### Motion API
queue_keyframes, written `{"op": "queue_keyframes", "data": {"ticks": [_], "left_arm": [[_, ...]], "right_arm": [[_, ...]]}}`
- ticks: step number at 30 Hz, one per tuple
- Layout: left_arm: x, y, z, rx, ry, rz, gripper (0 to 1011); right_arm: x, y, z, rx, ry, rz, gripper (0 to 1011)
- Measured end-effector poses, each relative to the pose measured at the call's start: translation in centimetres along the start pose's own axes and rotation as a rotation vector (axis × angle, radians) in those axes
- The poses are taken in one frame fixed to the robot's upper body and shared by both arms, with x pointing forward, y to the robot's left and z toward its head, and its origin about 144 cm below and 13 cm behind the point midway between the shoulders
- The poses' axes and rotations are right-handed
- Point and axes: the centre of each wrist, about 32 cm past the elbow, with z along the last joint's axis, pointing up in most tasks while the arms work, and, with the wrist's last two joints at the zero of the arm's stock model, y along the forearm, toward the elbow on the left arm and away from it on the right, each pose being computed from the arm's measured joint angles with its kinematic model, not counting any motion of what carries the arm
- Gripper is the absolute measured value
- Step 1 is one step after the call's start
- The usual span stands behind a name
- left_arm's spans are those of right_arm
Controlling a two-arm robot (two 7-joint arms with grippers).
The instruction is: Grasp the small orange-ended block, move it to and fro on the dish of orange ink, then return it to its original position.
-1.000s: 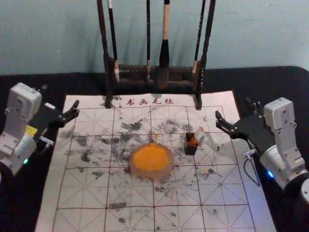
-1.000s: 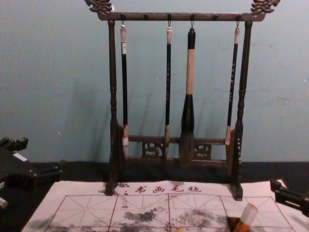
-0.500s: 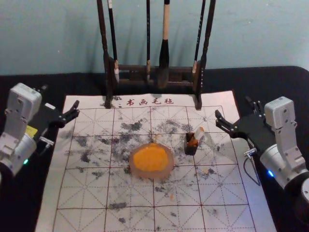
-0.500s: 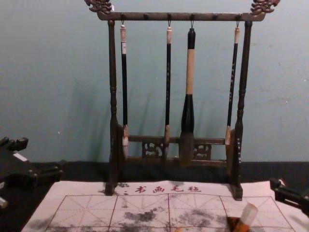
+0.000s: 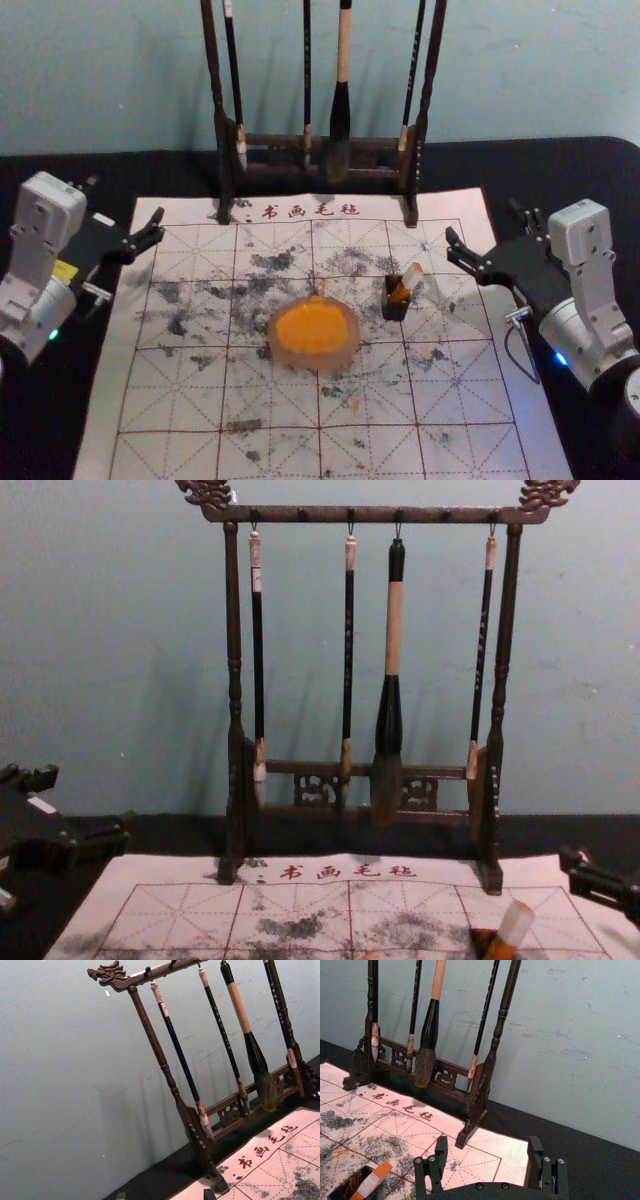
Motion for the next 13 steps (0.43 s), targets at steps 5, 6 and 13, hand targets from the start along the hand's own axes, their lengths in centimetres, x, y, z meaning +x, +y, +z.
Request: {"op": "queue_keyframes", "data": {"ticks": [5,6,13], "left_arm": [[0.0,0.0,0.0,0.0,0.0,0.0,1001],[0.0,0.0,0.0,0.0,0.0,0.0,1001],[0.0,0.0,0.0,0.0,0.0,0.0,1001]], "right_arm": [[0.0,0.0,0.02,0.001,0.0,0.0,1000],[0.0,0.0,0.02,0.001,0.0,0.0,1000],[0.0,0.0,0.03,0.001,0.0,0.0,1000]]}}
